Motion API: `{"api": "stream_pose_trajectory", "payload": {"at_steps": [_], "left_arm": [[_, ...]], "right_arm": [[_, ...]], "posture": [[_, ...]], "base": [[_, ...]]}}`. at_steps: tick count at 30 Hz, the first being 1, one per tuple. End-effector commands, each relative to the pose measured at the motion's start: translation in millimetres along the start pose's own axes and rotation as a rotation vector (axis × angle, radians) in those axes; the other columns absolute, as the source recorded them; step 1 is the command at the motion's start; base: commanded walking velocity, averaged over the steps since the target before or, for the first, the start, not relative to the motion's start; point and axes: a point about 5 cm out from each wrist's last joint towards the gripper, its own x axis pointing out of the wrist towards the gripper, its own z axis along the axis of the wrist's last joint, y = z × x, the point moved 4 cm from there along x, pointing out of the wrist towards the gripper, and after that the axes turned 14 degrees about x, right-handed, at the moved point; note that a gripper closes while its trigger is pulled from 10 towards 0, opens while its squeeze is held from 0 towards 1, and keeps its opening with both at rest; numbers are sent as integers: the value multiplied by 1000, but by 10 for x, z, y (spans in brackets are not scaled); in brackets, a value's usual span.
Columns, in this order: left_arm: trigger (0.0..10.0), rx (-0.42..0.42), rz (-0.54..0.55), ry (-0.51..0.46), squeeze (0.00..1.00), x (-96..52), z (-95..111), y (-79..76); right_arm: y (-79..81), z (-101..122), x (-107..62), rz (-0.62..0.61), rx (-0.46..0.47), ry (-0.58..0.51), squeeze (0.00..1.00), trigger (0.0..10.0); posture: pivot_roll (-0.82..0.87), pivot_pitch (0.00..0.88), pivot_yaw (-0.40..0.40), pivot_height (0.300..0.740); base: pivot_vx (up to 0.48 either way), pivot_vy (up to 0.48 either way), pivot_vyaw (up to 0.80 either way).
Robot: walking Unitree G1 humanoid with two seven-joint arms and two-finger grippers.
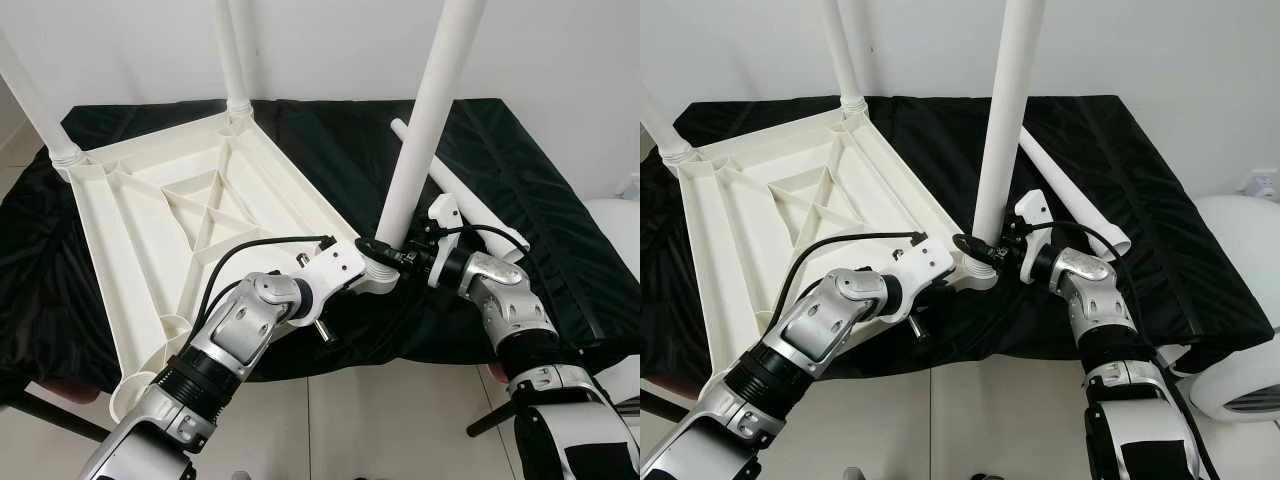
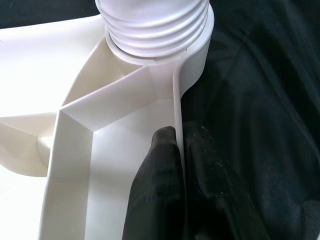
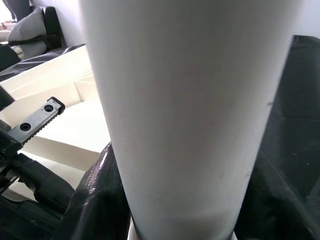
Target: Building children table
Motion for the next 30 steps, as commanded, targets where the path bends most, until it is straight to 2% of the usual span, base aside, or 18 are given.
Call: {"api": "stream_pose_trajectory", "payload": {"at_steps": [1,4,6,7,8,9,19,21,23,30], "left_arm": [[10000,15,-20,33,0,16,-73,-71],[10000,16,-21,32,0,17,-71,-74],[10000,17,-20,32,0,17,-66,-70],[10000,17,-20,32,0,17,-67,-67],[10000,17,-20,32,0,17,-67,-67],[10000,16,-19,32,0,17,-69,-67],[10000,13,-17,35,0,14,-79,-63],[10000,12,-17,36,0,12,-84,-60],[10000,12,-17,36,0,10,-83,-62],[10000,9,-13,33,0,15,-70,-52]], "right_arm": [[60,-37,28,19,57,-29,0,0],[80,-53,36,8,62,-40,0,0],[110,-76,62,-45,54,-74,0,3961],[111,-80,82,-98,52,-98,0,2039],[111,-80,82,-98,52,-98,0,2039],[109,-82,96,-144,62,-123,0,0],[131,-131,148,-324,76,-176,0,0],[72,-146,160,-478,84,-194,0,0],[70,-163,184,-572,76,-202,0,0],[211,-275,304,-639,87,-194,0,0]], "posture": [[-91,78,45,740],[-91,81,45,740],[-93,82,42,740],[-93,83,42,740],[-93,83,42,740],[-94,84,41,740],[-93,92,38,740],[-94,94,39,740],[-93,97,38,740],[-90,98,36,740]], "base": [[0,0,0],[0,0,0],[0,0,0],[0,0,0],[0,0,0],[0,0,0],[0,0,0],[0,0,0],[0,0,0],[0,0,0]]}}
